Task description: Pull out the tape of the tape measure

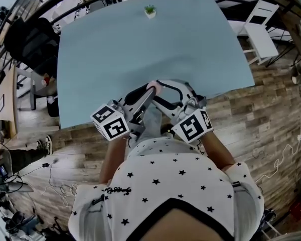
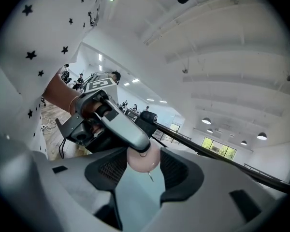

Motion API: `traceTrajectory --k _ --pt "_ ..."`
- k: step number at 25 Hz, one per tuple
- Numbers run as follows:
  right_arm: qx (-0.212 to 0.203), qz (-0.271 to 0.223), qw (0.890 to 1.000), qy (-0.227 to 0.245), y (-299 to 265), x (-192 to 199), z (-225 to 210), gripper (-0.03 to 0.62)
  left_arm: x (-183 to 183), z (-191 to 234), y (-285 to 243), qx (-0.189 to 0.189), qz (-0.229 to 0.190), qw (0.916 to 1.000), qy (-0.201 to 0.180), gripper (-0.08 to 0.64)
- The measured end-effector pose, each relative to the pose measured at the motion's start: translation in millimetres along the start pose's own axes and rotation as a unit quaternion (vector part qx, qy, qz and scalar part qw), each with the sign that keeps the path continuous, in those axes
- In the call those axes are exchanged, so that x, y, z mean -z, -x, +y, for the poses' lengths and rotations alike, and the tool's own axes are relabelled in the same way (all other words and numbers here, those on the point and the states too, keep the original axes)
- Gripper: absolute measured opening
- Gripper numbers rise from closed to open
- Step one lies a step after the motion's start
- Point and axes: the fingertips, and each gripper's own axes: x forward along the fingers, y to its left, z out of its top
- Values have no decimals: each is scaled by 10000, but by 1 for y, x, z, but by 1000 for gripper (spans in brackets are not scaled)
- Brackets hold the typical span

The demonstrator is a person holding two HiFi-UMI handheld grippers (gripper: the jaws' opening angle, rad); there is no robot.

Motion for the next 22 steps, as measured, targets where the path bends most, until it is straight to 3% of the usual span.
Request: traceTrajectory --k 6,12,22 --pt "36 -55 9999 -106 7 -1 4 212 -1 -3 6 -43 -32 9999 -87 87" --pt "274 276 9992 -69 19 17 -5 169 -4 -1 13 -125 -86 9998 -118 87" --pt "187 623 9954 707 20 22 9 77 3 -15 14 21 -8 9999 -168 87"
